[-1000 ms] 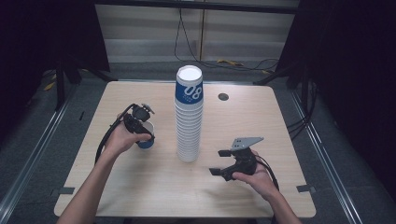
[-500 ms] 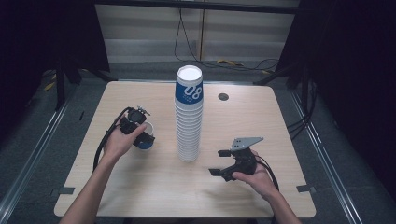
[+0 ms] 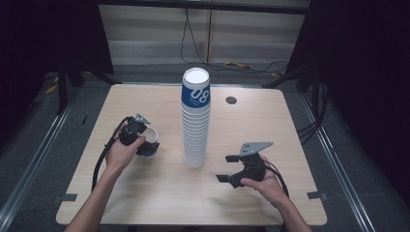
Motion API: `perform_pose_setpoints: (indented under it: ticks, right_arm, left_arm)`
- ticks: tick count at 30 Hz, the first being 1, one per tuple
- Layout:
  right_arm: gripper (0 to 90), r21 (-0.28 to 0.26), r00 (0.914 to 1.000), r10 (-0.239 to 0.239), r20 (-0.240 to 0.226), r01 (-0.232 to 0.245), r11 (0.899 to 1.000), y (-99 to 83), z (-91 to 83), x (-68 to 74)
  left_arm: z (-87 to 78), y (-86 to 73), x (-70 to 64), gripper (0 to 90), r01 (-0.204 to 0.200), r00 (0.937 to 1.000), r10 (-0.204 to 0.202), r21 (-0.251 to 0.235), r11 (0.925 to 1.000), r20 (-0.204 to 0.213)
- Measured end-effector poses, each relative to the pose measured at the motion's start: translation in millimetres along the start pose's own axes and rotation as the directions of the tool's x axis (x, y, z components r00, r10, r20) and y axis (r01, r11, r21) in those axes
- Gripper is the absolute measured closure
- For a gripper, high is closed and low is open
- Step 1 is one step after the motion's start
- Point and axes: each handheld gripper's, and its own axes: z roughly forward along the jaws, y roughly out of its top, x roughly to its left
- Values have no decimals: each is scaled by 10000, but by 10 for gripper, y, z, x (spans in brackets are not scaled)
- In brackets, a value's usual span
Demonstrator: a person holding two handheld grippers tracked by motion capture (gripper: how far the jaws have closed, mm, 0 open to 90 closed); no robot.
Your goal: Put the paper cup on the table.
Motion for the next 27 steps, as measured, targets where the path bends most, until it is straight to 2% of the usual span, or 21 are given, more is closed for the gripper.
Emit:
perform_pose_setpoints:
  ticks: [4,5,7,9,11,14,17,20,22,24,27]
  right_arm:
    - [155,-43,10000,-5,10,5,10000,3,-13,1]
    - [155,-56,10000,26,14,-26,10000,3,-13,-1]
    - [155,-23,10000,13,24,-13,10000,2,-11,-2]
    - [155,-18,10000,13,5,-13,10000,3,-8,5]
    - [155,-28,10000,-2,-8,2,10000,4,-7,7]
    - [155,-8,10000,-3,-5,3,10000,2,-9,8]
    - [155,-30,10000,3,-5,-3,10000,3,-14,4]
    - [155,-58,10000,21,-32,-21,10000,4,-13,7]
    - [155,-43,10000,-4,-7,4,10000,5,-17,10]
    - [155,-67,10000,-17,15,17,10000,6,-26,10]
    - [155,-152,10000,46,41,-45,9999,7,-34,1]
  left_arm:
    - [-7,-79,-2,129,-118,9999,120,-476,9988,24]
    - [-7,-91,2,129,-258,9997,255,-554,9981,-56]
    - [-8,-111,8,129,-209,9998,204,-592,9980,-87]
    - [1,-128,16,129,-155,9999,155,-470,9988,-6]
    - [20,-166,23,155,-149,9997,141,-416,9990,-179]
    - [37,-216,21,157,-145,9999,143,-184,9997,-81]
    - [32,-280,27,157,202,9997,-197,-377,9991,145]
    - [13,-321,42,156,432,9990,-434,-462,9980,-45]
    - [-23,-348,44,158,276,9996,-276,-287,9992,1]
    - [-67,-398,26,159,240,9997,-241,-439,9987,-28]
    - [-97,-463,9,159,321,9995,-318,-323,9990,90]
